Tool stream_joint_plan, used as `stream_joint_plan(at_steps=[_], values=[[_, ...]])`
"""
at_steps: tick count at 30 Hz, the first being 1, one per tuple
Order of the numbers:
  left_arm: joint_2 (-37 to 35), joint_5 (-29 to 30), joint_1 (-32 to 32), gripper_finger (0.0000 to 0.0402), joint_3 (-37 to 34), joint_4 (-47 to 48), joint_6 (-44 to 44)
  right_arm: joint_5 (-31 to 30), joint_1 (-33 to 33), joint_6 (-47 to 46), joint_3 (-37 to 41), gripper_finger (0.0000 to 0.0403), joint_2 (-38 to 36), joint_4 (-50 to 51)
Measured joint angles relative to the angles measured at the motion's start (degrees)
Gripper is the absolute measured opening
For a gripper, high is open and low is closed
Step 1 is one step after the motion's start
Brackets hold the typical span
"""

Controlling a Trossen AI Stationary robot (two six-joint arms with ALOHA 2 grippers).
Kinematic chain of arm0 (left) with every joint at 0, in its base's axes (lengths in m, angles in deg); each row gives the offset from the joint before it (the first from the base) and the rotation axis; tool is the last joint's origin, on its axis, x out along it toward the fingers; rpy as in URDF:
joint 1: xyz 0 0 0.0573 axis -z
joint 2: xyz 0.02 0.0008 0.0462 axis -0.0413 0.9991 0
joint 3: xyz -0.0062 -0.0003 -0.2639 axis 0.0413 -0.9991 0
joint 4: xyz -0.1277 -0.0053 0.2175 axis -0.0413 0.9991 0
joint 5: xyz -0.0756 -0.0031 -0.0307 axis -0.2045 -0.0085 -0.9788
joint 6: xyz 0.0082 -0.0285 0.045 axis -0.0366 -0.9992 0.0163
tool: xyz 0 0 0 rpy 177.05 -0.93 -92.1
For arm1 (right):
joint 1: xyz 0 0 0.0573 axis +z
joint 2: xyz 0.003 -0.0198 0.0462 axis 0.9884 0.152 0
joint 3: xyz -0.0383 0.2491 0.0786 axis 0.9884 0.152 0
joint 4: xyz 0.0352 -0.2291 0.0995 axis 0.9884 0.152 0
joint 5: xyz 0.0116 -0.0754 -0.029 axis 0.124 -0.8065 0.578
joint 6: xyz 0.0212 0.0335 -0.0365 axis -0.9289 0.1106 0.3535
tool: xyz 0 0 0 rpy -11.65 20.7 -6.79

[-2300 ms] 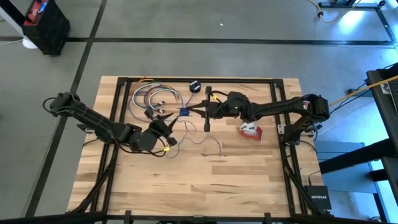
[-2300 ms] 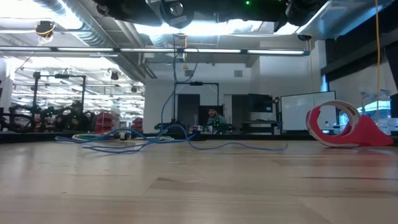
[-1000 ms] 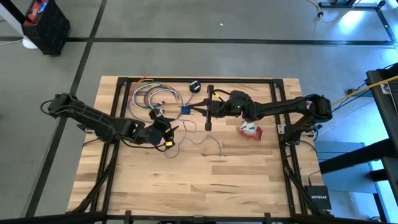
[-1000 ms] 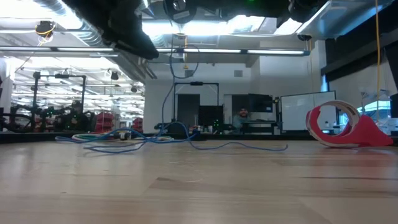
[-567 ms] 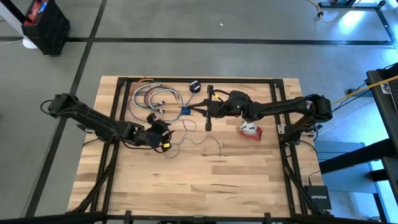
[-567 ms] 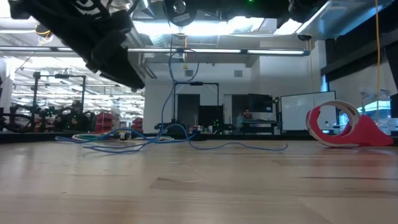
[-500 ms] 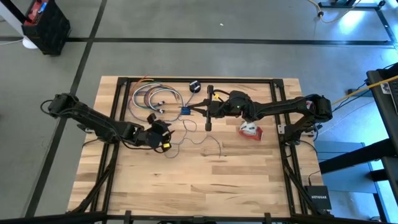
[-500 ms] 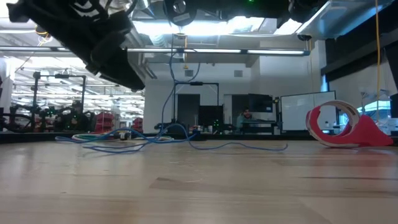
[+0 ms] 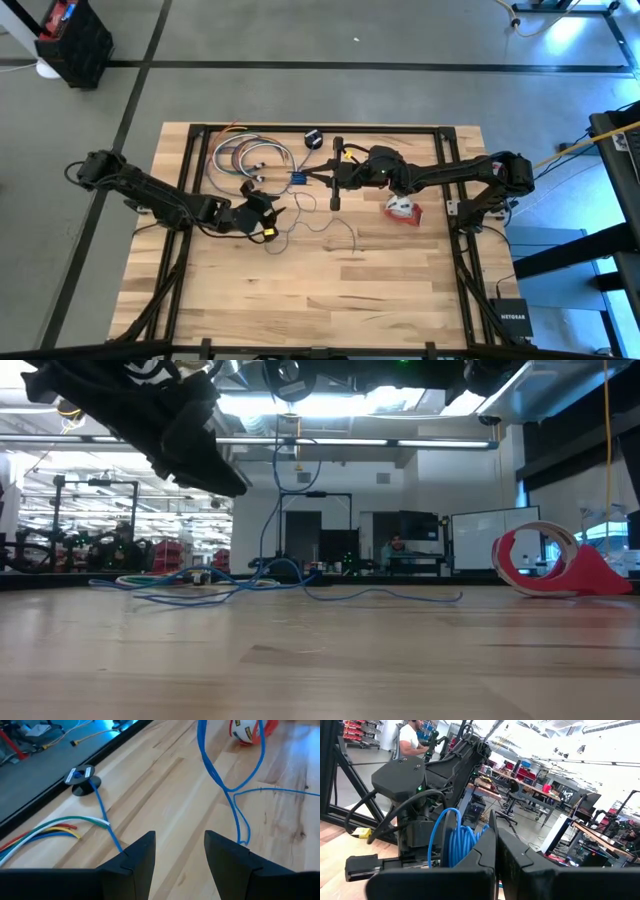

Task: Coil cords
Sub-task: Coil the blue wire onto the spool

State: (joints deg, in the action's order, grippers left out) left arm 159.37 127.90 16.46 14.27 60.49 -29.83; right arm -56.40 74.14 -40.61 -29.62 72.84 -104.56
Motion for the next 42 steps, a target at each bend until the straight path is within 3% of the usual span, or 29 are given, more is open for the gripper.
stream_joint_plan(at_steps=[12, 18, 31, 36, 42], values=[[0.0, -0.51, 0.0, 0.0161, 0.0, -2.29, 0.92, 0.01, 0.02, 0.0, 0.0, 0.0009, 0.0, 0.02], [0.0, -4.57, 0.01, 0.0161, 0.0, -6.68, 3.92, 0.01, 0.02, 0.0, 0.0, 0.0009, 0.0, 0.04], [1.62, -4.6, -1.25, 0.0161, 0.02, -10.62, 4.67, 0.01, 0.02, 0.0, 0.0, 0.0009, 0.0, 0.08], [4.25, -4.65, -1.44, 0.0161, 0.02, -17.84, 9.27, 0.04, 0.02, 0.0, 0.0, 0.0009, 0.0, 0.09], [4.39, -4.65, -1.38, 0.0161, 0.02, -18.48, 10.52, 0.04, 0.02, -0.02, 0.0, 0.0009, 0.0, 0.09]])
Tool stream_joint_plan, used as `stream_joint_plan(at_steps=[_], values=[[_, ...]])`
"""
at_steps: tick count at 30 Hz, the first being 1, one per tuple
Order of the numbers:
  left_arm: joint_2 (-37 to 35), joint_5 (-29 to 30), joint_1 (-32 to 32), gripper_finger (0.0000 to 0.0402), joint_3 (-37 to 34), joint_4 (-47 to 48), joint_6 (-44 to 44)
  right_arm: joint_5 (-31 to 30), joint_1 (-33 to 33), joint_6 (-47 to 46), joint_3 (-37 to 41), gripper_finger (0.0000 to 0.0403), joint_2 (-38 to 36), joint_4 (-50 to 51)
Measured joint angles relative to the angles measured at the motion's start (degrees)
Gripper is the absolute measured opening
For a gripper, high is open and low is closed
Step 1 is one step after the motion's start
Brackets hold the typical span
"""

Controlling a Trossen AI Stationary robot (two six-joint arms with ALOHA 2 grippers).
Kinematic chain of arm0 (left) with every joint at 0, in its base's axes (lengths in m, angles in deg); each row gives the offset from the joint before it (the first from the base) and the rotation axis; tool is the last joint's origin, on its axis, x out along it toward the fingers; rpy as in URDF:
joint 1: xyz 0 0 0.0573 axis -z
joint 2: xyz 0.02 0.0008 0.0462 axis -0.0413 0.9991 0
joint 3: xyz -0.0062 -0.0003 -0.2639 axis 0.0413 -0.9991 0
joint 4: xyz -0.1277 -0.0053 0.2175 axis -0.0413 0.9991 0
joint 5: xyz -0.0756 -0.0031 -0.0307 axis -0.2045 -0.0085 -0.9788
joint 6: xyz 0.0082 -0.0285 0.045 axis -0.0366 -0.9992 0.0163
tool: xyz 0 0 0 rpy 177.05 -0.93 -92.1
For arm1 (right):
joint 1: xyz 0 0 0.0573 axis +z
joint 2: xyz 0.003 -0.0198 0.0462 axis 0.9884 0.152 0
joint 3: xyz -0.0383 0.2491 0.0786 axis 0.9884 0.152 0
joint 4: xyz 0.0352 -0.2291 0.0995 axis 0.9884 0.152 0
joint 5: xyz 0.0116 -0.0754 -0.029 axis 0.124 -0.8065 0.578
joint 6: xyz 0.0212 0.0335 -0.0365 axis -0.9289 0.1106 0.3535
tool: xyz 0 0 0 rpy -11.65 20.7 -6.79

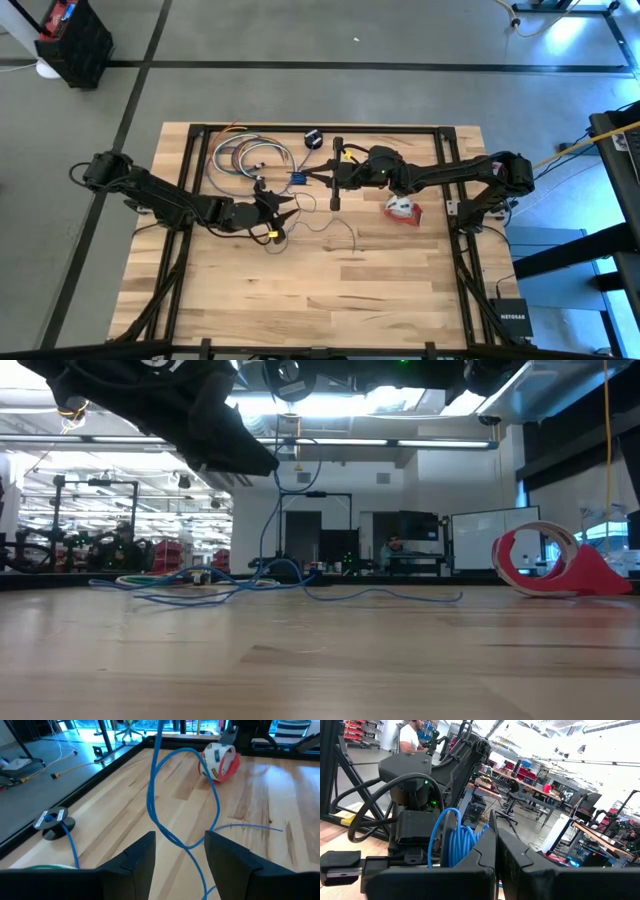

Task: Coil cords
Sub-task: Coil the blue wire onto the spool

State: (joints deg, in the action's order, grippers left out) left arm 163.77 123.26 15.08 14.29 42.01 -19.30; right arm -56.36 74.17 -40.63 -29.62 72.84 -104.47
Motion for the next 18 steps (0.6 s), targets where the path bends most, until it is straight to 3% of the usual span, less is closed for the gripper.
stream_joint_plan(at_steps=[18], values=[[0.0, -0.88, -0.02, 0.0161, 0.0, 3.41, -2.98, 0.0, 0.0, 0.0, 0.0, 0.0009, 0.0, 0.15]])
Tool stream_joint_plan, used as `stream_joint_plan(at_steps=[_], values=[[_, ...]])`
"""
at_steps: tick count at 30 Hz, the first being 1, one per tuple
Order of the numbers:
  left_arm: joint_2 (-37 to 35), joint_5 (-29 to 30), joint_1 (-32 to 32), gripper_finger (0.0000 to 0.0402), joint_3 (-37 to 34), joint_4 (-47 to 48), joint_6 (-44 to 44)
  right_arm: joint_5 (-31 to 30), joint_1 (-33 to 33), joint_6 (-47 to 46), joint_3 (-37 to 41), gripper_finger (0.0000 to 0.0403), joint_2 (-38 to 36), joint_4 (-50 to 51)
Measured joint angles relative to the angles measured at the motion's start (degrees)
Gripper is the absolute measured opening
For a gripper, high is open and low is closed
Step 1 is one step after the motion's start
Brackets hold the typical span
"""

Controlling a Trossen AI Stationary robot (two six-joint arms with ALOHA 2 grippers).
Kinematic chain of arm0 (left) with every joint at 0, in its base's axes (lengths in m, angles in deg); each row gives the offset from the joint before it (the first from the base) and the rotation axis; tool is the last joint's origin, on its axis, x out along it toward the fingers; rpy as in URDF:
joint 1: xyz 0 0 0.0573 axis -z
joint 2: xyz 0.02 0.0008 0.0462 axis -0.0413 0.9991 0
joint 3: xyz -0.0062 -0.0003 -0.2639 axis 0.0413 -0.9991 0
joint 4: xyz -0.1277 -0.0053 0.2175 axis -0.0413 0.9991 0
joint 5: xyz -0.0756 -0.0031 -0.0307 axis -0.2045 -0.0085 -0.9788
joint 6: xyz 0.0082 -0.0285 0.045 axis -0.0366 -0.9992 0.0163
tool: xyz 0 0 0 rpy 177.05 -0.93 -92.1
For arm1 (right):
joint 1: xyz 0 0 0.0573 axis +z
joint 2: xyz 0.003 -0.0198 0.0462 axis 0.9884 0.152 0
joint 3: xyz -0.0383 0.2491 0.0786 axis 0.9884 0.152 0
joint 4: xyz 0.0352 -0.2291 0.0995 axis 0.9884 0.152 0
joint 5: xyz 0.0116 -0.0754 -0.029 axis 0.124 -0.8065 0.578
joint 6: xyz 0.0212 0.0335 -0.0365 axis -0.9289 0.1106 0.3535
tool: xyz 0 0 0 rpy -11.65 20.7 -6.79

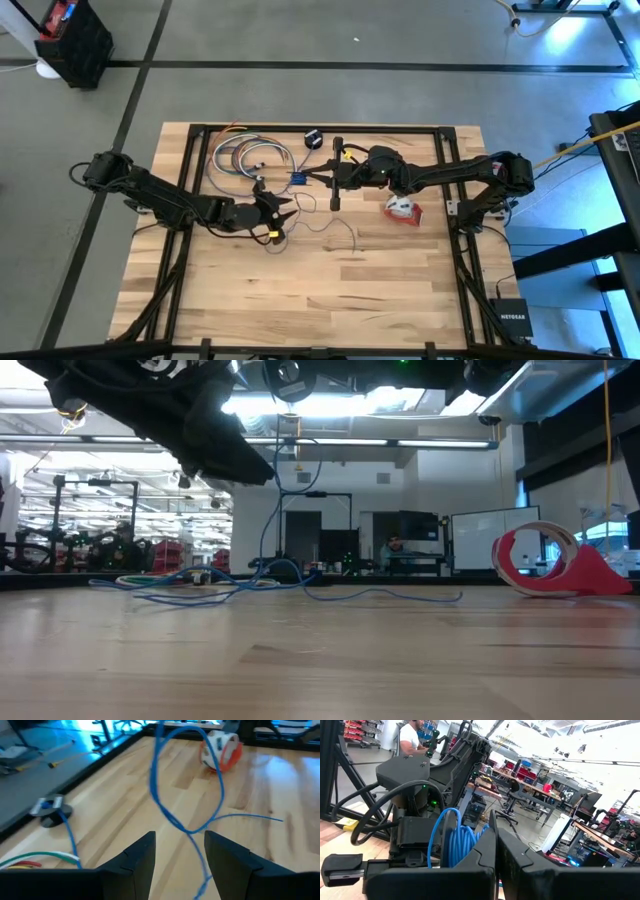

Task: Coil cords
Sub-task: Coil the blue wire onto the spool

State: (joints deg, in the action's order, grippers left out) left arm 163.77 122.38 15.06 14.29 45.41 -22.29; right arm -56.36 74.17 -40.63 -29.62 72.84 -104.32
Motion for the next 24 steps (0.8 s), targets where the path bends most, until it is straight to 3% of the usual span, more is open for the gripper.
stream_joint_plan(at_steps=[5, 24], values=[[0.0, -4.65, -0.05, 0.0161, 0.0, 0.02, -0.27, 0.0, 0.0, 0.0, 0.0, 0.0009, 0.0, 0.0], [0.11, -1.72, -4.77, 0.0147, 0.02, -0.37, -8.76, 0.59, 0.0, 0.0, 0.0, 0.0009, 0.0, -0.05]])
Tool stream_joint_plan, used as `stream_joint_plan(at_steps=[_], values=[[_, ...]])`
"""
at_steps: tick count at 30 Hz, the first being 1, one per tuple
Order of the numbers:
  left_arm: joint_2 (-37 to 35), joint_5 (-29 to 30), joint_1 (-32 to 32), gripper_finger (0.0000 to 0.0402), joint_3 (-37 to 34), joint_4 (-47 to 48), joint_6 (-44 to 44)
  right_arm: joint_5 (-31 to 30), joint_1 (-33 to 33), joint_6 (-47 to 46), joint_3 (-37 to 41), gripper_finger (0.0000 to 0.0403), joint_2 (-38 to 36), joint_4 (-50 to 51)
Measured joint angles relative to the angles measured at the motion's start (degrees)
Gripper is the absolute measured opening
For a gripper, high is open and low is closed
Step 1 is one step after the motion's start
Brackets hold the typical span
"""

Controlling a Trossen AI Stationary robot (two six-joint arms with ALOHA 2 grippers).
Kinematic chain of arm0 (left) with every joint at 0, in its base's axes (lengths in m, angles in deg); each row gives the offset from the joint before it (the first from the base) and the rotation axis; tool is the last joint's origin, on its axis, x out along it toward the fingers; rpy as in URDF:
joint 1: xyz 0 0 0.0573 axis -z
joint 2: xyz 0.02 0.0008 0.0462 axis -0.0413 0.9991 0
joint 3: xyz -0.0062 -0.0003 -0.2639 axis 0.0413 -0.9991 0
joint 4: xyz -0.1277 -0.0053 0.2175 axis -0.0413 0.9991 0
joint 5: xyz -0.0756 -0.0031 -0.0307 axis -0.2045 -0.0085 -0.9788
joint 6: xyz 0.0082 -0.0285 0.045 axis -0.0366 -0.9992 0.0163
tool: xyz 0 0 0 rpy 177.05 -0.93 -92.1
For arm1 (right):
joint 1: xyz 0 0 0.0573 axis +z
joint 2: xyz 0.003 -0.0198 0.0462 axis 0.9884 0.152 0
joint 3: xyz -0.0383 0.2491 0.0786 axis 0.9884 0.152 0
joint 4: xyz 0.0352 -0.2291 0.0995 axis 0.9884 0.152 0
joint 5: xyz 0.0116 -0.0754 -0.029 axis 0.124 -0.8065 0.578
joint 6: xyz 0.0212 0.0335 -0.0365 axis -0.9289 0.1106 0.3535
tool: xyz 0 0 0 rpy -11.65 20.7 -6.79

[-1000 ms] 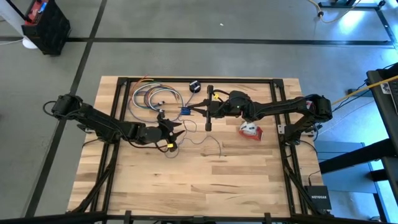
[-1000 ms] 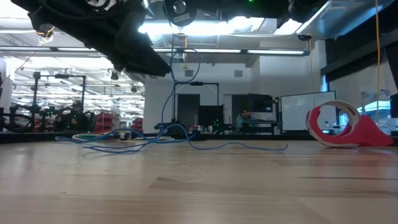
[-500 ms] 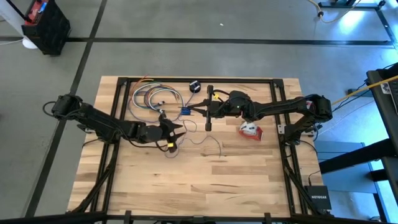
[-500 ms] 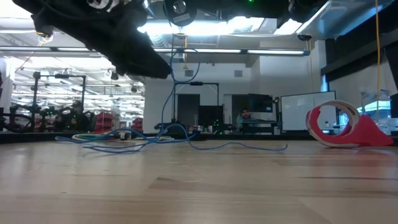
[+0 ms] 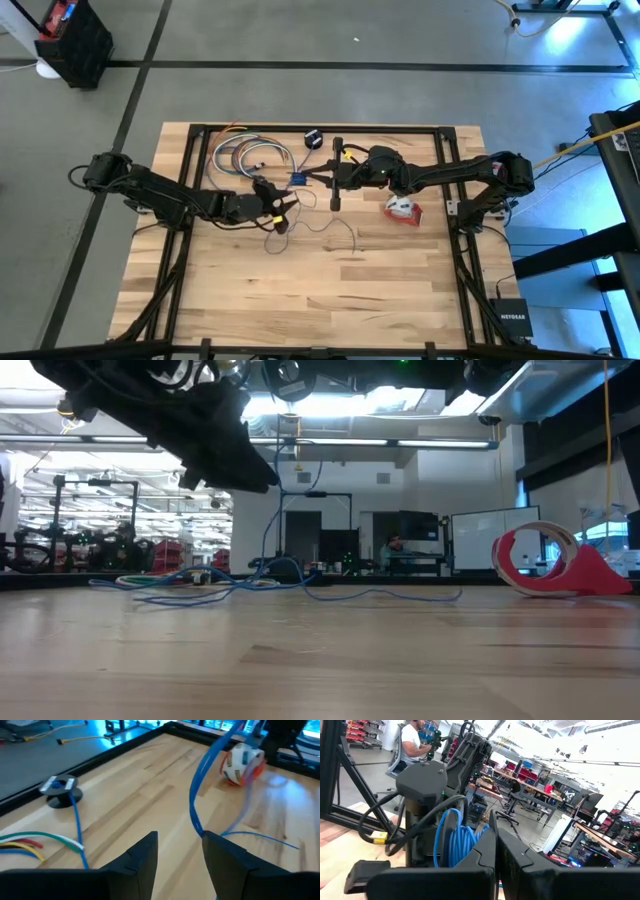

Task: Coil cords
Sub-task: Coil the blue wire onto the spool

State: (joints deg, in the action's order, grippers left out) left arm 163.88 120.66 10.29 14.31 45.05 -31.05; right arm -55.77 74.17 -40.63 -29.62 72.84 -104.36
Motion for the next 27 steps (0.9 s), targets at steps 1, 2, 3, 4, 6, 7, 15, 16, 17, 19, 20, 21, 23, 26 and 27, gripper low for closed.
stream_joint_plan(at_steps=[1, 2, 3, 4, 6, 7, 15, 16, 17, 19, 20, 21, 23, 26, 27], values=[[0.0, -0.48, 0.02, 0.0145, 0.0, -0.03, -0.12, 0.0, 0.0, 0.0, 0.0, 0.0009, 0.0, -0.01], [0.0, -1.26, 0.08, 0.0145, 0.0, -0.03, -0.14, 0.02, 0.0, 0.0, 0.0, 0.0009, 0.0, -0.02], [0.0, -2.15, 0.23, 0.0145, -0.01, -0.04, -0.1, 0.02, 0.0, 0.0, 0.0, 0.0009, 0.0, -0.02], [0.0, -2.53, 0.33, 0.0145, 0.0, -0.13, 0.03, 0.02, 0.0, -0.02, 0.0, 0.0009, 0.0, -0.02], [0.0, -2.67, 0.33, 0.0145, 0.0, -0.74, 0.07, 0.02, -0.02, -0.01, 0.0, 0.0009, 0.0, -0.08], [0.0, -2.66, 0.31, 0.0145, 0.0, -0.98, 0.07, 0.02, -0.02, -0.01, 0.0, 0.0009, 0.0, -0.14], [0.0, -6.32, 0.36, 0.0143, 0.0, -1.08, 1.83, 0.02, 0.0, 0.0, 0.0, 0.0009, 0.0, -0.15], [0.0, -6.45, 0.35, 0.0143, 0.0, -1.24, 2.05, 0.02, 0.0, -0.01, 0.0, 0.0009, 0.0, -0.15], [0.0, -7.1, 0.33, 0.0143, 0.0, -1.62, 2.55, 0.02, 0.0, 0.0, 0.0, 0.0009, 0.0, -0.15], [0.0, -8.82, 0.35, 0.0143, 0.0, -2.89, 3.58, 0.02, 0.0, 0.0, 0.0, 0.0009, 0.0, -0.15], [0.0, -9.03, 0.37, 0.0143, 0.0, -3.46, 4.2, 0.02, -0.02, 0.0, 0.0, 0.0009, 0.0, -0.15], [-0.02, -9.22, 0.39, 0.0143, 0.0, -3.81, 4.5, 0.02, -0.02, -0.02, 0.0, 0.0009, 0.0, -0.15], [-0.02, -9.22, 0.36, 0.0143, 0.0, -4.02, 5.12, 0.02, 0.0, -0.02, 0.0, 0.0009, 0.0, -0.15], [-0.02, -9.16, 0.33, 0.0141, 0.0, -3.94, 5.79, 0.02, -0.02, -0.01, 0.0, 0.0009, 0.0, -0.15], [-0.02, -9.16, 0.33, 0.0137, 0.0, -3.99, 5.85, 0.02, -0.02, -0.02, 0.0, 0.0009, 0.0, -0.15]])
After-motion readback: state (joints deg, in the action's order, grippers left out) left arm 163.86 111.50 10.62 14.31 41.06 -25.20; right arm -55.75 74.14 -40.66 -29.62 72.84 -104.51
